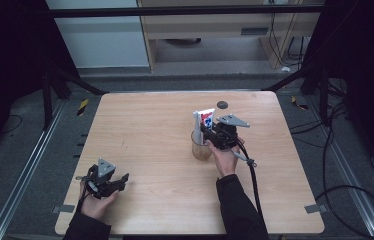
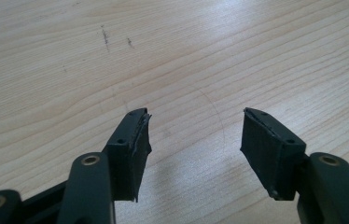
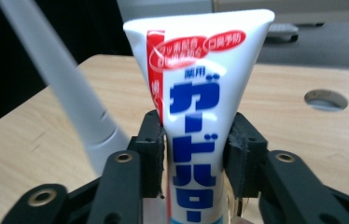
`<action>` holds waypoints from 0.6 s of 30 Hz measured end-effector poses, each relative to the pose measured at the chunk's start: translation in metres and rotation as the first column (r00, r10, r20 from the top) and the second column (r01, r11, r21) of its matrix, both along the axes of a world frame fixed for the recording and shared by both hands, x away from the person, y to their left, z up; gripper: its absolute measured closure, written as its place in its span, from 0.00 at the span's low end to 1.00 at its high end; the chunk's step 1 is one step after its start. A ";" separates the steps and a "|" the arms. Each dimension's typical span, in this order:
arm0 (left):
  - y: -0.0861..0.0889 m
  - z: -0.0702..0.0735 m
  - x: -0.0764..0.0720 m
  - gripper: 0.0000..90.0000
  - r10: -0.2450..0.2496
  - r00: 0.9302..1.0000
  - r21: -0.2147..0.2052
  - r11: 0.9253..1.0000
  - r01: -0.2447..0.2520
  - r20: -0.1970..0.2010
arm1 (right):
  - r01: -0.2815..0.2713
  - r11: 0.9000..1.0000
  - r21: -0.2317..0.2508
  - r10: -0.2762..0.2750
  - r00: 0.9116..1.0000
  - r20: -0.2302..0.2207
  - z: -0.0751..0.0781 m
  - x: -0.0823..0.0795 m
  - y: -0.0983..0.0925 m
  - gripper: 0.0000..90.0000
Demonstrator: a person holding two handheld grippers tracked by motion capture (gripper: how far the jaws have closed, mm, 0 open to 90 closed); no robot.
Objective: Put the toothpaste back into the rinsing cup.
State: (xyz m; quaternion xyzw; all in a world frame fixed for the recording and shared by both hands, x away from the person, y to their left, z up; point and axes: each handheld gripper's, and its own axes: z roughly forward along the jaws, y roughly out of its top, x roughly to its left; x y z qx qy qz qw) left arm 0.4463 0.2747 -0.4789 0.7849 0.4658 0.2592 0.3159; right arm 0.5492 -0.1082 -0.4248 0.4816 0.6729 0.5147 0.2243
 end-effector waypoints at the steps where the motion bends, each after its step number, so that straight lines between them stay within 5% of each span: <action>1: 0.000 0.000 0.000 0.46 0.000 1.000 0.002 1.000 0.000 -0.001 | -0.004 1.000 -0.007 0.004 1.000 -0.008 -0.001 -0.001 0.000 0.67; 10: -0.002 0.000 -0.001 0.46 -0.006 1.000 0.004 1.000 0.006 -0.001 | -0.046 0.996 -0.071 0.043 0.998 -0.044 -0.002 -0.009 -0.010 0.58; 11: -0.002 0.000 -0.001 0.46 -0.006 1.000 0.005 1.000 0.006 -0.001 | -0.037 0.997 -0.064 0.035 0.999 -0.037 0.000 -0.011 -0.012 0.64; 14: -0.003 -0.001 0.000 0.46 -0.006 1.000 0.008 1.000 0.006 -0.005 | -0.037 0.998 -0.042 0.037 0.999 0.007 0.012 -0.019 -0.019 0.60; 18: -0.001 0.001 0.000 0.46 -0.003 1.000 -0.002 1.000 0.003 0.001 | -0.036 0.997 -0.075 0.035 0.999 -0.010 0.025 -0.029 -0.030 0.54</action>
